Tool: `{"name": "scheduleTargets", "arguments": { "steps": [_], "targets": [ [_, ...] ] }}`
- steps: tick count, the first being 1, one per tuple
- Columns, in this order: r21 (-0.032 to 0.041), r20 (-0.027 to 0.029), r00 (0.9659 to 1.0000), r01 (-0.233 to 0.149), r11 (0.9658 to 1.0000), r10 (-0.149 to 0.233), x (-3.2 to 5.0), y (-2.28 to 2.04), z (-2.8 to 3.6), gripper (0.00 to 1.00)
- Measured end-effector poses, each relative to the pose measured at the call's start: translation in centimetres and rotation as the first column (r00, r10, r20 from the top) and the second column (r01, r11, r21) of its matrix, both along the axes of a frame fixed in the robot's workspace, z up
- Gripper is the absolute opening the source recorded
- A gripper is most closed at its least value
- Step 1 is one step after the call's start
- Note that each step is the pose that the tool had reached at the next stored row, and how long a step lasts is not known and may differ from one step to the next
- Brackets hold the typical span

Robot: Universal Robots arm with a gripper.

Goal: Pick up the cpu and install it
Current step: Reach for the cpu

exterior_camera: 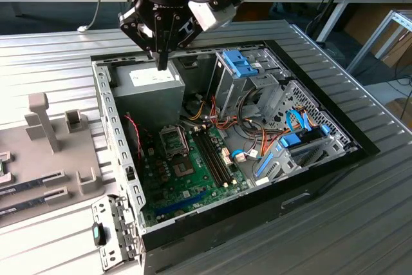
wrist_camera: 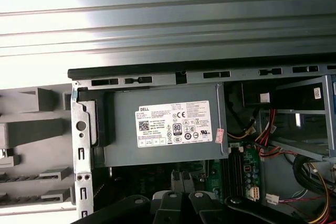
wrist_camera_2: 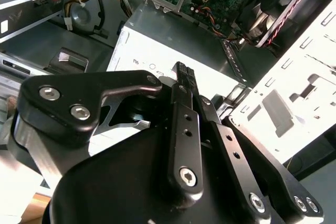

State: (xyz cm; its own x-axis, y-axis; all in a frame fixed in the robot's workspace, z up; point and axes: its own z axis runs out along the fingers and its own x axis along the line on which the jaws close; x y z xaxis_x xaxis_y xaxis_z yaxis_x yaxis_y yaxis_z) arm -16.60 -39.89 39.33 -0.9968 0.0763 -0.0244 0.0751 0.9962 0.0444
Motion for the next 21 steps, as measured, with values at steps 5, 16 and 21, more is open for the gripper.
{"name": "scheduleTargets", "arguments": {
  "steps": [5, 16, 21],
  "targets": [
    [0.0000, 0.0000, 1.0000, 0.000, 1.0000, 0.000, -0.32, 0.00, 0.00, 0.11],
    [0.0000, 0.0000, 1.0000, 0.000, 1.0000, 0.000, -0.93, 0.00, 0.00, 0.11],
    [0.0000, 0.0000, 1.0000, 0.000, 1.0000, 0.000, -1.17, 0.00, 0.00, 0.11]
  ]
}}
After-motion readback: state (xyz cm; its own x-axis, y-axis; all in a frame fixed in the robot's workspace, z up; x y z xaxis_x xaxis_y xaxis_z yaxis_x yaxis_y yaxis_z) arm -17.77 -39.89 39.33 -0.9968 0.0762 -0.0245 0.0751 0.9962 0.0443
